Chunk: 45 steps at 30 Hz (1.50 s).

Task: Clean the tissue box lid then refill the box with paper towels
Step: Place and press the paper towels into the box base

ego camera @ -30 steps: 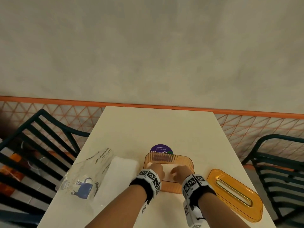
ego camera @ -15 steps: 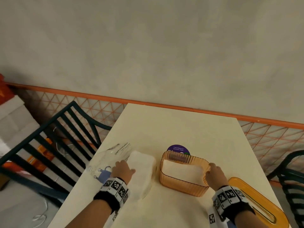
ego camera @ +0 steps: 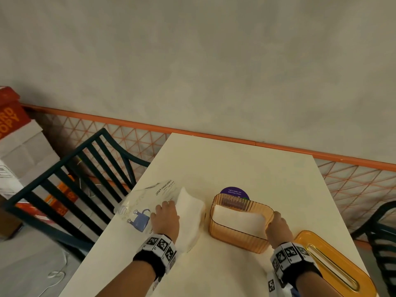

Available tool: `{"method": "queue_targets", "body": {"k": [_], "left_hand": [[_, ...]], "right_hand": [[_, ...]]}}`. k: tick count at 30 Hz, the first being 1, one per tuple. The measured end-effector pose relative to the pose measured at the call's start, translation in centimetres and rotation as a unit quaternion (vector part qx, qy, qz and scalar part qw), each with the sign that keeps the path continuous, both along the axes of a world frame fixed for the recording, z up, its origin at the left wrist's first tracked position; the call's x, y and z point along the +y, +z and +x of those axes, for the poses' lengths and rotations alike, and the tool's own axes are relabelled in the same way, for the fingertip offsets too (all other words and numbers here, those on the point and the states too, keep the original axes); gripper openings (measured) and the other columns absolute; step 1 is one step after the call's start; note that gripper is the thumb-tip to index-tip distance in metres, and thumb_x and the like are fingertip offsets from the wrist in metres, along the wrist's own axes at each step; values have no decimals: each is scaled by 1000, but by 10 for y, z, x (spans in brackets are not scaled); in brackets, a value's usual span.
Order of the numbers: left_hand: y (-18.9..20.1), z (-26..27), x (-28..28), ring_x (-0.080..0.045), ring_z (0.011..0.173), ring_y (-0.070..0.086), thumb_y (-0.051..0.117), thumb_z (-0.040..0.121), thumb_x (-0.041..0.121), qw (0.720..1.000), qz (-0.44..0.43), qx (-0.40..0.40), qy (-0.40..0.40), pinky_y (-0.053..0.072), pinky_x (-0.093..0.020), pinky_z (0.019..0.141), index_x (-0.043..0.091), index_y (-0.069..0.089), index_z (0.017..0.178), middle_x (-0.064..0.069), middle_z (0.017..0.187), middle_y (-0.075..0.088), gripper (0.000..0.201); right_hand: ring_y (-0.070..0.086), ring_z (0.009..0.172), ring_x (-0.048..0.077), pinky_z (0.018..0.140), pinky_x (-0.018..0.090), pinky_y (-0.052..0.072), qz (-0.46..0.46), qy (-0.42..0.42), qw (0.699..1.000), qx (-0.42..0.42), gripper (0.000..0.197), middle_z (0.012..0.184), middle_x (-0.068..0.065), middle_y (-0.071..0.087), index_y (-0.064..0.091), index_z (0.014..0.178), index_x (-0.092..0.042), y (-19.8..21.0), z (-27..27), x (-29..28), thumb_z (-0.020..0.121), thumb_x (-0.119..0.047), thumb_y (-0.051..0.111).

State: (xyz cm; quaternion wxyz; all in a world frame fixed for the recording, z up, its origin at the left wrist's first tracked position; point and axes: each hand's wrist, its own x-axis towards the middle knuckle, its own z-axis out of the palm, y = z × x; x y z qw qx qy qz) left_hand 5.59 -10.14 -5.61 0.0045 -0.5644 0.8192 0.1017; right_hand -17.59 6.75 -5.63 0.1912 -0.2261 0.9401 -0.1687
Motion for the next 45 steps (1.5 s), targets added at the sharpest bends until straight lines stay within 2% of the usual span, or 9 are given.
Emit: {"method": "queue_targets", "body": {"k": [5, 16, 19, 24, 29, 35, 37, 41, 45], "left_hand": [[8, 2, -19, -30, 127, 47, 58, 90, 20, 972, 186, 129, 62, 39, -35, 103, 2, 40, 135, -15, 138, 49, 52], [76, 35, -32, -23, 110, 58, 61, 89, 16, 887, 295, 354, 6, 45, -31, 92, 12, 50, 131, -7, 124, 60, 43], [93, 36, -25, -13, 93, 63, 60, 89, 13, 832, 356, 426, -14, 50, -26, 75, 14, 55, 124, 0, 107, 67, 35], [111, 20, -9, -17, 99, 66, 64, 87, 14, 818, 392, 411, -88, 52, -34, 91, 31, 61, 102, 4, 105, 70, 23], [101, 17, -10, -25, 101, 66, 66, 86, 19, 801, 376, 463, -58, 50, -43, 96, 24, 62, 104, -8, 112, 70, 19], [61, 33, -7, -23, 87, 68, 86, 56, 32, 568, 530, 626, 64, 52, -46, 88, 18, 62, 107, -6, 94, 72, 58], [57, 32, -6, -22, 96, 66, 88, 54, 27, 529, 535, 655, 59, 52, -46, 90, 20, 62, 111, -4, 102, 71, 63], [69, 25, -9, -27, 115, 56, 52, 91, 2, 593, 416, 684, 85, 50, -44, 90, 13, 47, 133, -10, 128, 59, 44], [78, 9, -4, -28, 117, 55, 44, 94, 2, 722, 319, 608, 76, 42, -48, 104, 13, 48, 131, -9, 125, 59, 38]], "right_hand": [[55, 111, 37, 87, 39, 46, 11, -2, 1000, 1, 38, 127, 20, 49, 31, 133, -5, 2, 1, -1, 95, -3, 36], [48, 118, 36, 99, 42, 41, -95, 78, 990, 69, 51, 131, 21, 47, 32, 141, -6, 57, -15, -5, 95, -23, 47], [59, 103, 23, 82, 30, 48, -228, 145, 962, -38, 53, 122, 9, 56, 33, 141, -16, 101, 19, -32, 94, -36, 47], [68, 88, 22, 69, 37, 59, -236, 190, 903, -304, 52, 111, 5, 63, 44, 126, -20, 135, 69, -70, 84, -43, 63], [64, 98, 33, 81, 49, 56, -277, 201, 900, -272, 30, 109, 12, 65, 57, 110, -12, 143, 75, -84, 82, -13, 68], [65, 96, 28, 82, 45, 57, -372, 144, 882, -252, 22, 106, 8, 66, 58, 107, -15, 147, 76, -83, 85, -11, 63], [64, 97, 28, 75, 38, 58, -397, 137, 867, -269, 26, 107, 8, 64, 55, 109, -14, 146, 81, -81, 85, -9, 62], [61, 96, 19, 78, 30, 53, -372, 149, 881, -251, 31, 107, 2, 63, 51, 112, -19, 132, 92, -75, 86, -5, 60], [59, 97, 17, 86, 38, 54, -349, 137, 895, -243, 26, 105, -1, 61, 49, 114, -21, 122, 91, -63, 92, -8, 51]]}}
